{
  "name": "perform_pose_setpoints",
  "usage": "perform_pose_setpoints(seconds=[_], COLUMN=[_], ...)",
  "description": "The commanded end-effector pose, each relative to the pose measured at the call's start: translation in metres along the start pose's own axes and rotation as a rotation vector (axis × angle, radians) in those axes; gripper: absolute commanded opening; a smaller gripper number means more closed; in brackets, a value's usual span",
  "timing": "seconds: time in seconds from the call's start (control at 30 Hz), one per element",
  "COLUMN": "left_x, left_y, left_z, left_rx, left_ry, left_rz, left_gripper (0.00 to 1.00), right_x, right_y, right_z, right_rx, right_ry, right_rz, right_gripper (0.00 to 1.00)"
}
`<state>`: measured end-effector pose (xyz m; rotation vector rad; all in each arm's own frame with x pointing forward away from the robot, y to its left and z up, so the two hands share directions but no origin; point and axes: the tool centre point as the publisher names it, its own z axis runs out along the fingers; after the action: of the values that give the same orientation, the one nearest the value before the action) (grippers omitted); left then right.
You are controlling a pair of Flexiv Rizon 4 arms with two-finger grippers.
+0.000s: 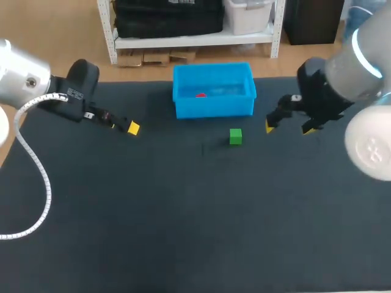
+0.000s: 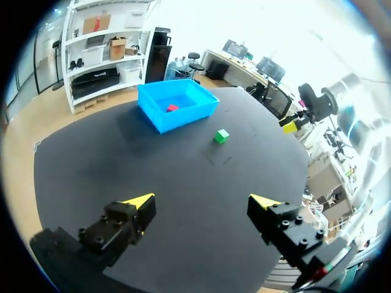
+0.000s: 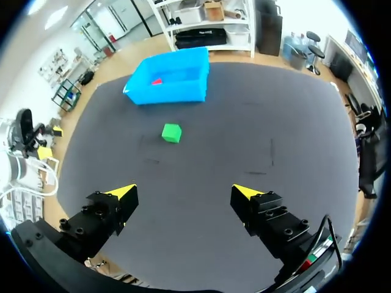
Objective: Use the left arm to pick the red cube and place it into the blue plastic box first, then use the right arm to grasp the green cube and put it into the same blue plastic box after the first action is fully finished.
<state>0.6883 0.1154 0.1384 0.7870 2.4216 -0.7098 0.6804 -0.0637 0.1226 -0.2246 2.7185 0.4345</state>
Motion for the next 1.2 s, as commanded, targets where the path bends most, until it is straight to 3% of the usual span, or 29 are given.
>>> perform_pose_setpoints(seconds=[0.03, 0.73, 1.0, 1.2], left_x=[0.001, 0.001, 0.001, 0.001], left_y=[0.001, 0.001, 0.001, 0.001], left_z=[-0.001, -0.001, -0.001, -0.001], left_rx=[0.004, 0.004, 0.004, 0.004], left_ry=[-0.005, -0.005, -0.005, -0.005], left_rz=[0.002, 0.002, 0.002, 0.002], left_gripper=[1.00, 1.00, 1.00, 1.00], right_x=[0.001, 0.001, -0.006, -0.019], right_y=[0.008, 0.008, 0.028, 0.046], right_z=[0.012, 0.012, 0.041, 0.054], right_rx=[0.108, 0.115, 0.109, 0.153], right_ry=[0.022, 0.020, 0.096, 0.121], right_rz=[-0.028, -0.040, 0.066, 0.069], right_gripper=[1.00, 1.00, 1.00, 1.00])
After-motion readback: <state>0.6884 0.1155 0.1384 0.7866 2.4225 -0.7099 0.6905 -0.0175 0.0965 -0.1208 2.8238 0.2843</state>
